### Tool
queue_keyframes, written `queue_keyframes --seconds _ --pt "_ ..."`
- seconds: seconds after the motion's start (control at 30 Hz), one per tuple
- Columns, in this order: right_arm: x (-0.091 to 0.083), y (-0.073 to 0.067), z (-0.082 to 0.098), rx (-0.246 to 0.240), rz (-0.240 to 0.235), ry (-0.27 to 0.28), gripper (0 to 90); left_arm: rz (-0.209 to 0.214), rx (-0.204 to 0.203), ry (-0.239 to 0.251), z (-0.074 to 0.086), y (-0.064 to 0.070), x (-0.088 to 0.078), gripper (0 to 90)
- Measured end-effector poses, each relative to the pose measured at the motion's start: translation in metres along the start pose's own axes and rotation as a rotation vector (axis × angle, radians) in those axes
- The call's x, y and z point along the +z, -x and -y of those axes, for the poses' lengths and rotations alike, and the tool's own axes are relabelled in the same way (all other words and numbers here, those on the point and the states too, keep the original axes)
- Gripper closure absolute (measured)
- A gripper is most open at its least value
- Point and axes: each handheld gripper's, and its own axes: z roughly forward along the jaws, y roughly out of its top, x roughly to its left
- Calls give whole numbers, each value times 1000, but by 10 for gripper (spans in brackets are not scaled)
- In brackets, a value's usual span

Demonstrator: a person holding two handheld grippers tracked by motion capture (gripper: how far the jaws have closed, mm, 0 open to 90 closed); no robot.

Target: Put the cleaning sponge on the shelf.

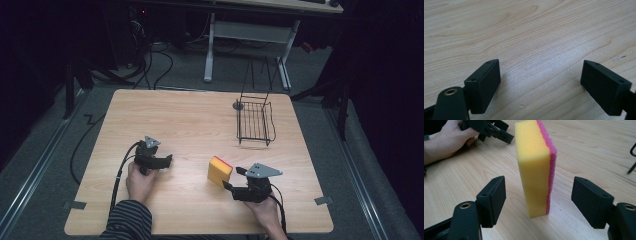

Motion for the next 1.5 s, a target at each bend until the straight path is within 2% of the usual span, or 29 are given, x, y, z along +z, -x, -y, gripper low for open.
queue_keyframes --seconds 0.5,1.0,1.5 --pt "21 -1 0 9 -20 -34 294 1 0 -2 0 0 0 170" --pt "37 -1 5 22 -19 -75 335 1 0 -1 0 0 0 170" --pt "45 -1 8 16 -17 -96 425 2 0 -1 0 0 0 170"
